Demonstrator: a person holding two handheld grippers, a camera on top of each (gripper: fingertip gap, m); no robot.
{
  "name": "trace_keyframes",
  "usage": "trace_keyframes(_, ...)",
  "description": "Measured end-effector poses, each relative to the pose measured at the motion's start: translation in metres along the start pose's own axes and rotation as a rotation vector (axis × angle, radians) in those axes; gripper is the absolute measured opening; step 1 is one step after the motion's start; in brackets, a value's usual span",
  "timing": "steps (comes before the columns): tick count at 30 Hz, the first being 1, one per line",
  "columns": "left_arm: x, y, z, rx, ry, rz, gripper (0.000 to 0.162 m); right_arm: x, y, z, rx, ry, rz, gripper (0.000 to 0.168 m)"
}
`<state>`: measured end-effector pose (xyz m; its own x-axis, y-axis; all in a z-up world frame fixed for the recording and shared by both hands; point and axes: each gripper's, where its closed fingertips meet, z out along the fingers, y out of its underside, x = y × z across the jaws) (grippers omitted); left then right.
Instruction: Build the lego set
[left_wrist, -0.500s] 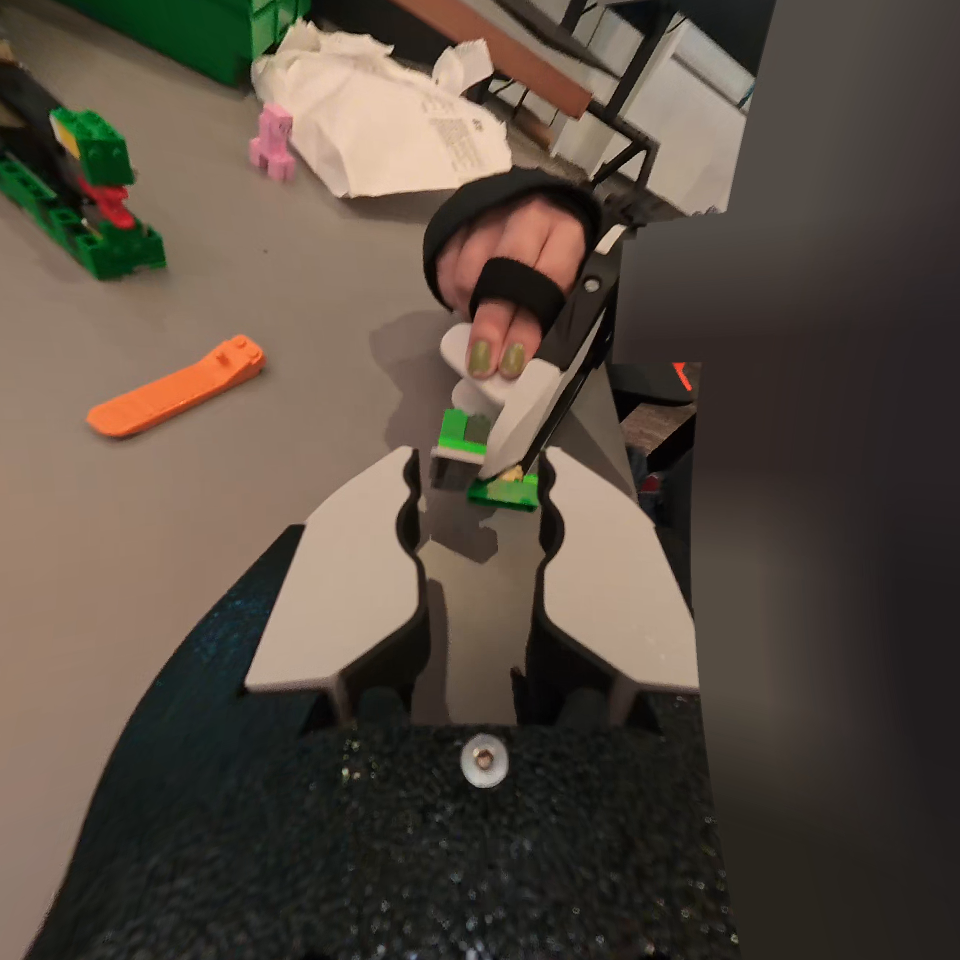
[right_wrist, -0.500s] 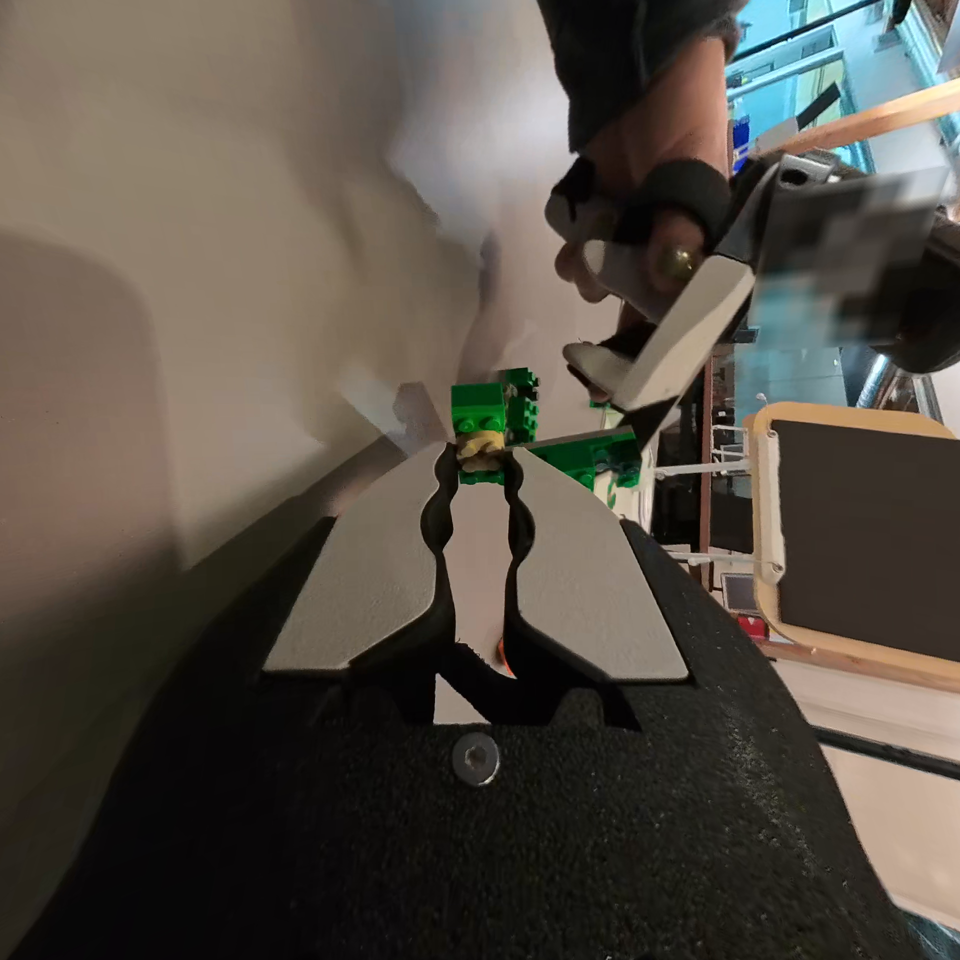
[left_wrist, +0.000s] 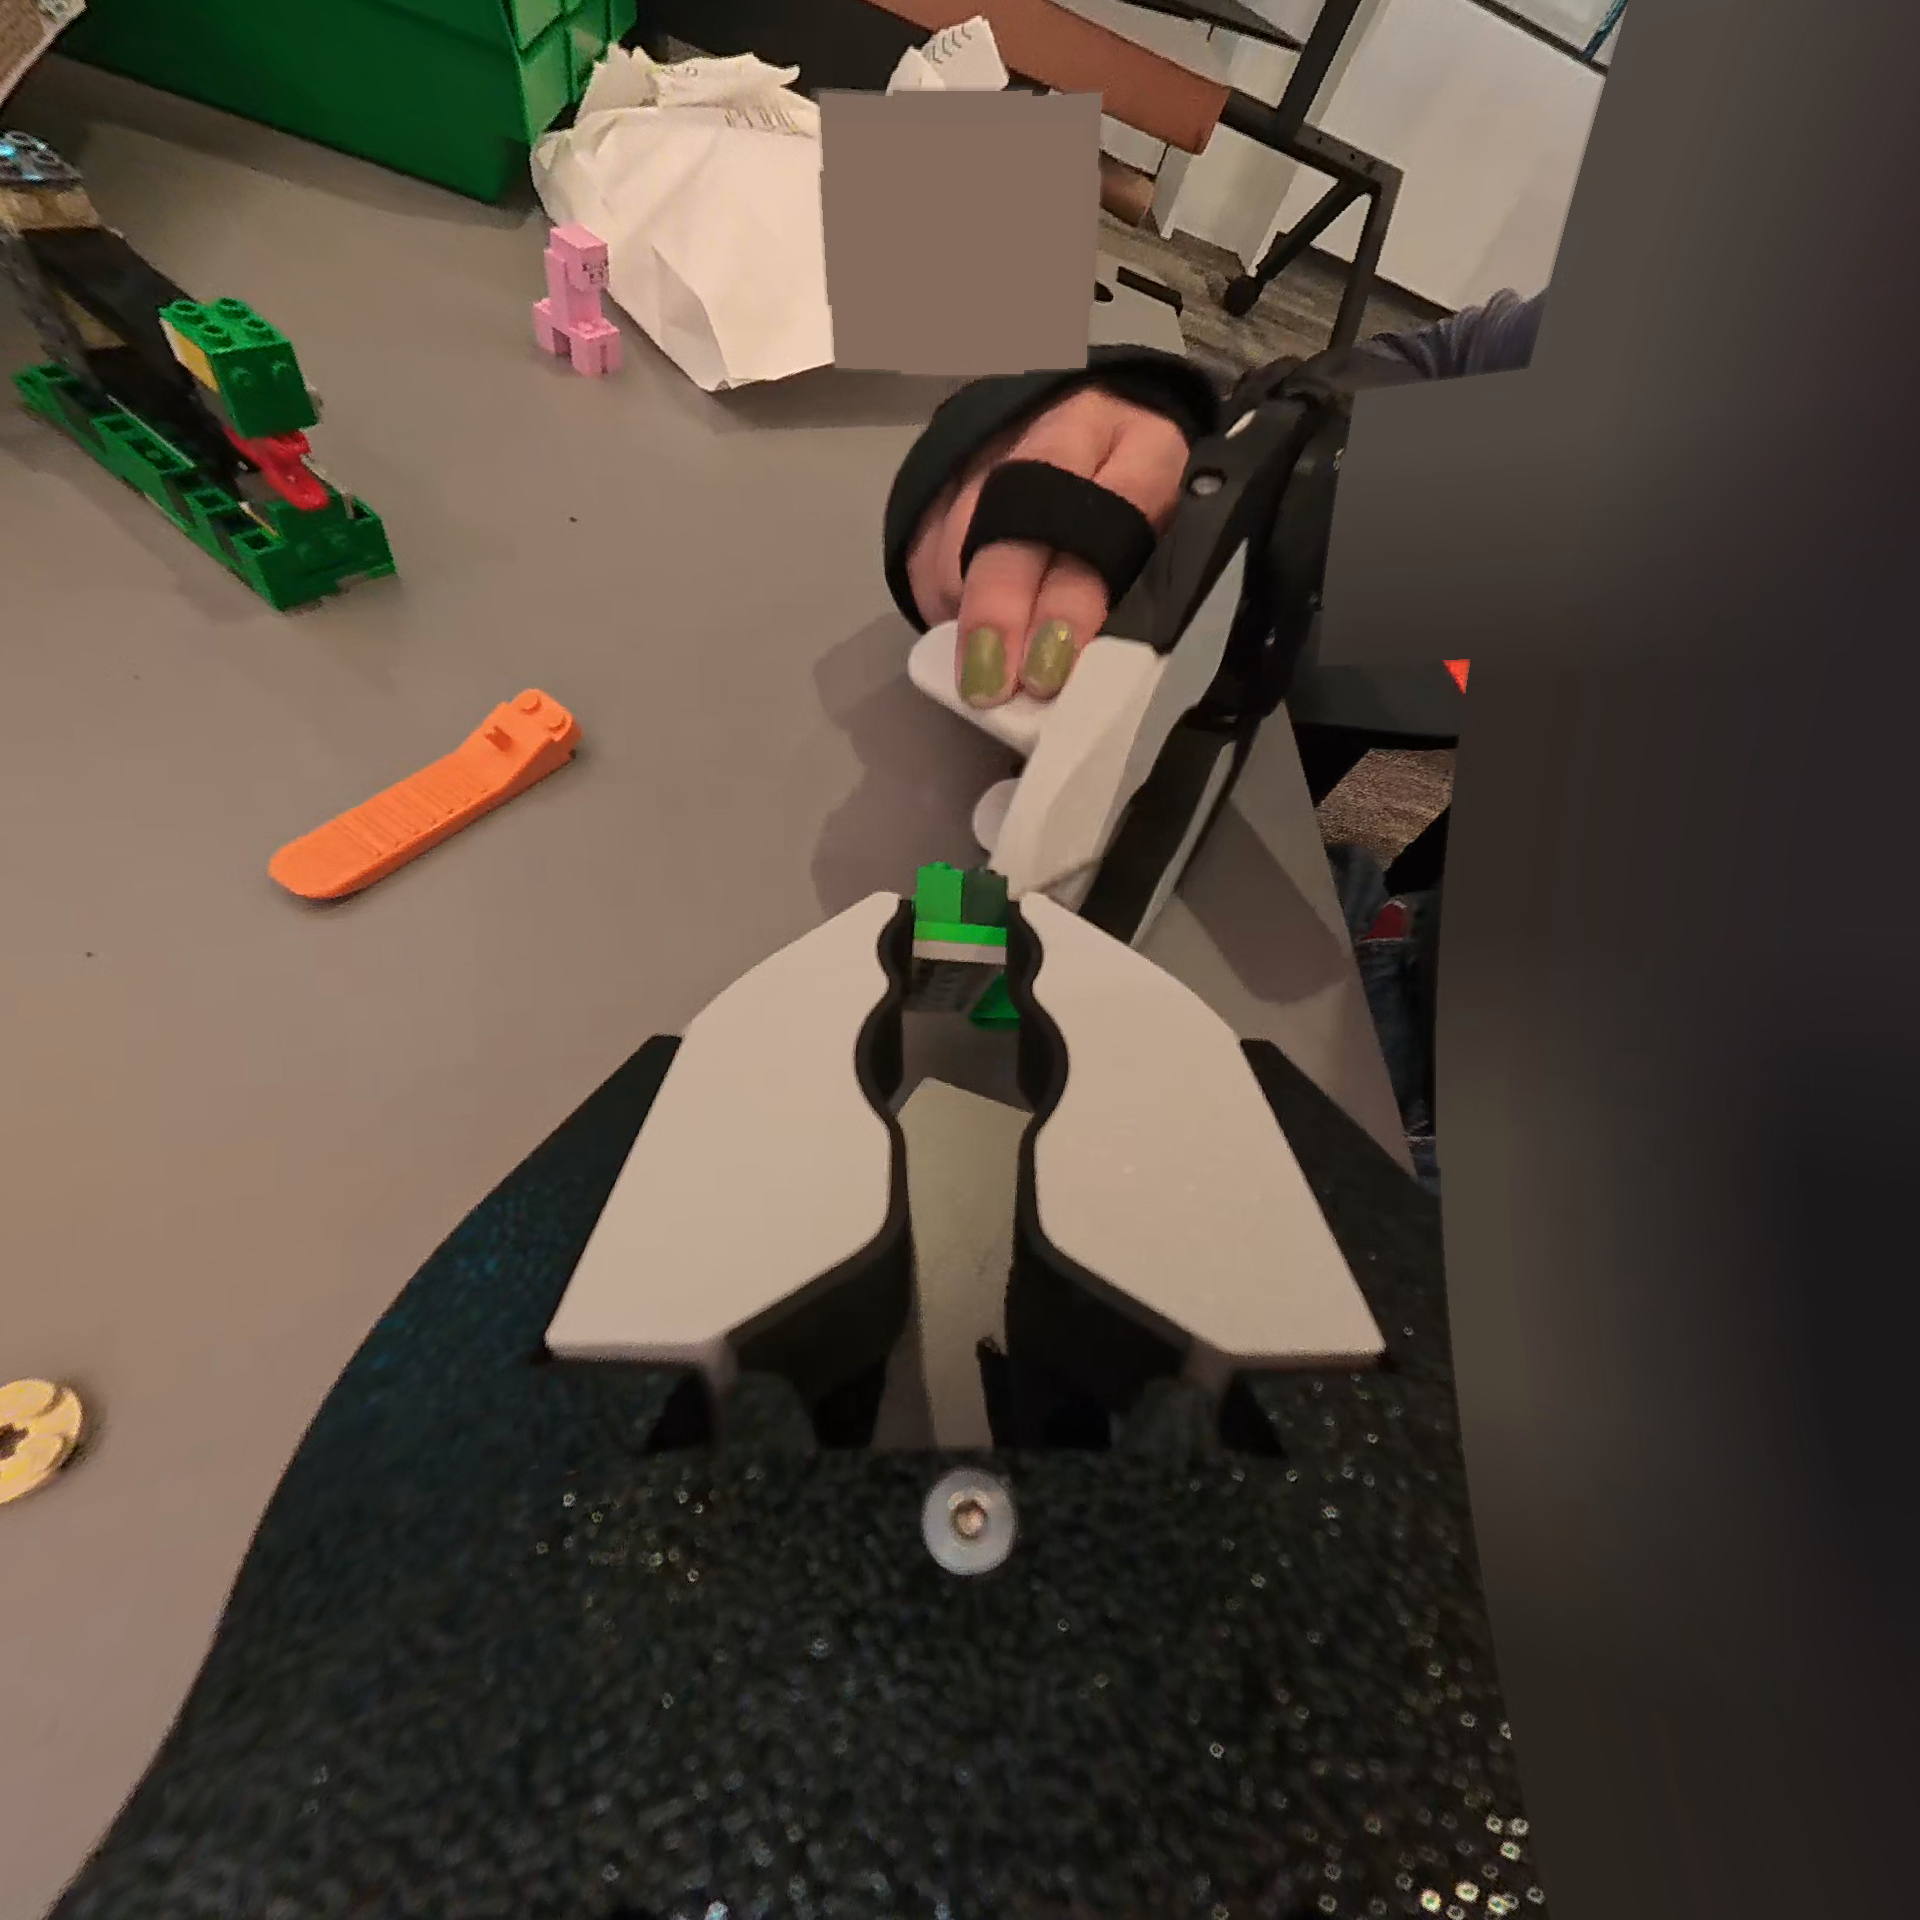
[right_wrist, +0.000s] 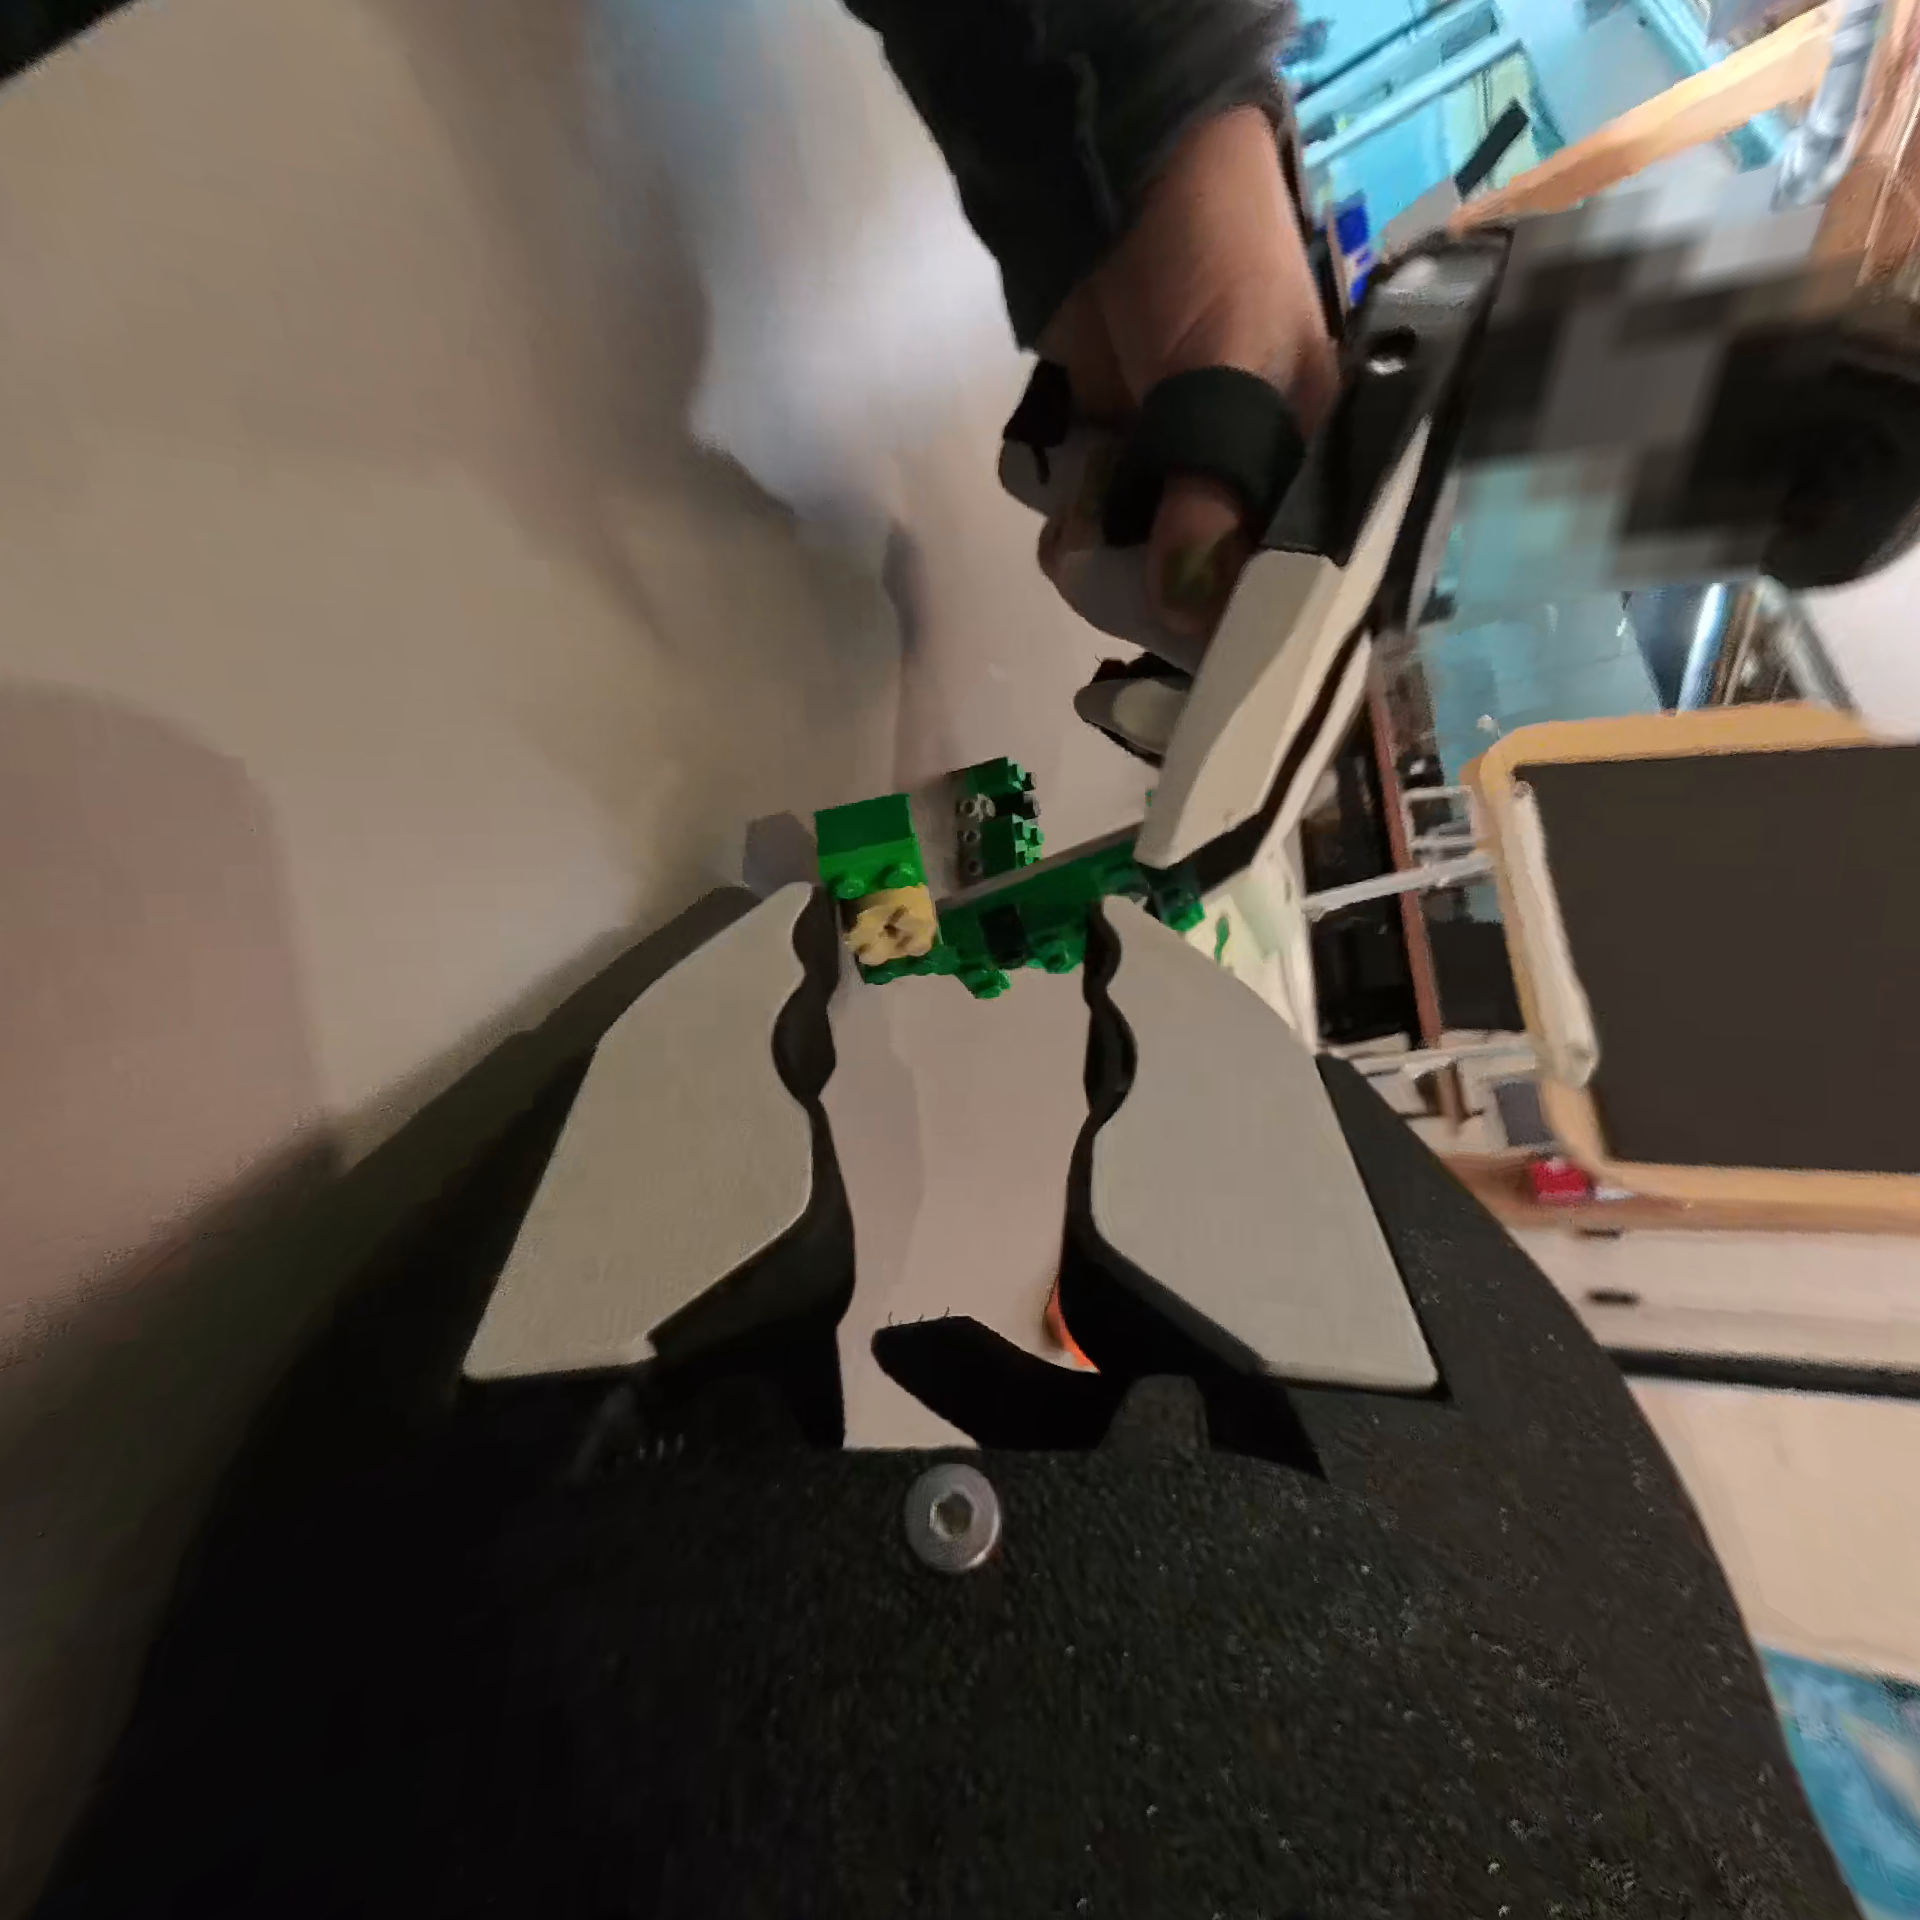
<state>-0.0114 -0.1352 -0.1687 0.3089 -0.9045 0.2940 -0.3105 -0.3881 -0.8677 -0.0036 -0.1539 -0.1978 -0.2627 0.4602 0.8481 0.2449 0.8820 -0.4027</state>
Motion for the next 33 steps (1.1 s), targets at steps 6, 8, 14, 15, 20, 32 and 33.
trace_keyframes(6,-0.001,0.005,0.003,-0.024,-0.023,0.049,0.016,0.006,0.01,0.004,-0.055,-0.059,0.296,0.067)
trace_keyframes(8,-0.002,0.007,0.004,-0.039,-0.032,0.065,0.016,0.007,0.013,0.006,-0.065,-0.084,0.373,0.068)
trace_keyframes(14,-0.001,0.012,0.006,-0.075,-0.045,0.118,0.016,0.007,0.013,0.008,-0.059,-0.114,0.465,0.059)
trace_keyframes(15,-0.001,0.013,0.007,-0.081,-0.042,0.123,0.016,0.007,0.013,0.008,-0.058,-0.116,0.477,0.057)
trace_keyframes(20,0.001,0.017,0.01,-0.088,-0.022,0.142,0.016,0.005,0.011,0.011,-0.058,-0.148,0.515,0.052)
trace_keyframes(32,-0.001,0.014,0.009,-0.046,0.016,0.119,0.016,-0.004,0.009,0.017,-0.074,-0.324,0.656,0.037)
trace_keyframes(33,-0.002,0.014,0.009,-0.042,0.013,0.115,0.016,-0.004,0.01,0.018,-0.084,-0.328,0.674,0.037)
